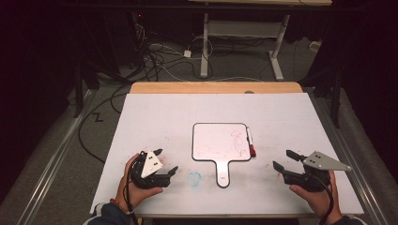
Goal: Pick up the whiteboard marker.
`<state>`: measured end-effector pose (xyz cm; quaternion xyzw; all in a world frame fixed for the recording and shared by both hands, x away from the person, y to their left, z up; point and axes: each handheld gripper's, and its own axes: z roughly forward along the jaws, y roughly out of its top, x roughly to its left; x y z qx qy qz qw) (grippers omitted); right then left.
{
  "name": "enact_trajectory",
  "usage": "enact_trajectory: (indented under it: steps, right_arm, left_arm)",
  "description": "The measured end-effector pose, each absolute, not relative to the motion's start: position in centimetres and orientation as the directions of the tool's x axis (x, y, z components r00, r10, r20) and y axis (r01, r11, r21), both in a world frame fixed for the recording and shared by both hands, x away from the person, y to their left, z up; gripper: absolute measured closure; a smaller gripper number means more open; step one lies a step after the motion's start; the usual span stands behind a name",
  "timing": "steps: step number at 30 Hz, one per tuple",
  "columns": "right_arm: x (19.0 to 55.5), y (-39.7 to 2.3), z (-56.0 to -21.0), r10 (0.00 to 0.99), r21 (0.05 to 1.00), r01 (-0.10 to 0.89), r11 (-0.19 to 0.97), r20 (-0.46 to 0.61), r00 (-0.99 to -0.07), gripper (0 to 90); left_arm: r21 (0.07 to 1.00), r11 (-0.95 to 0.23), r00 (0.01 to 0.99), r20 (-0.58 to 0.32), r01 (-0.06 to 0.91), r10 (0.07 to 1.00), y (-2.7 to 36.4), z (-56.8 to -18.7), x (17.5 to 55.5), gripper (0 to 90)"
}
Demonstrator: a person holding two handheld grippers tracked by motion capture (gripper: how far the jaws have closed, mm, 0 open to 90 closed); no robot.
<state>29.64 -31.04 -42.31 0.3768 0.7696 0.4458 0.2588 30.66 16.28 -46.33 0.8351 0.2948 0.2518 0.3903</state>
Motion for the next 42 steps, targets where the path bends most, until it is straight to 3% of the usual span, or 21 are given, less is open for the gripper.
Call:
enact_trajectory:
  steps: [6,20,42]
  right_arm:
    - [32.2,-30.5,-42.9,0.804,0.833,0.446,0.326,0.004,-0.595,35.6]
    - [36.6,-27.9,-43.4,0.791,0.740,0.568,0.360,0.081,-0.607,42.4]
    - [44.4,-25.9,-45.3,0.843,0.532,0.793,0.296,0.244,-0.479,58.6]
  left_arm:
    - [0.791,-0.525,0.707,0.174,0.314,0.685,16.3,-46.6,30.6,19.9]
    - [0.767,-0.558,0.724,0.183,0.318,0.665,16.0,-47.0,30.5,19.9]
    - [0.749,-0.587,0.759,0.179,0.307,0.626,15.4,-47.2,30.4,19.9]
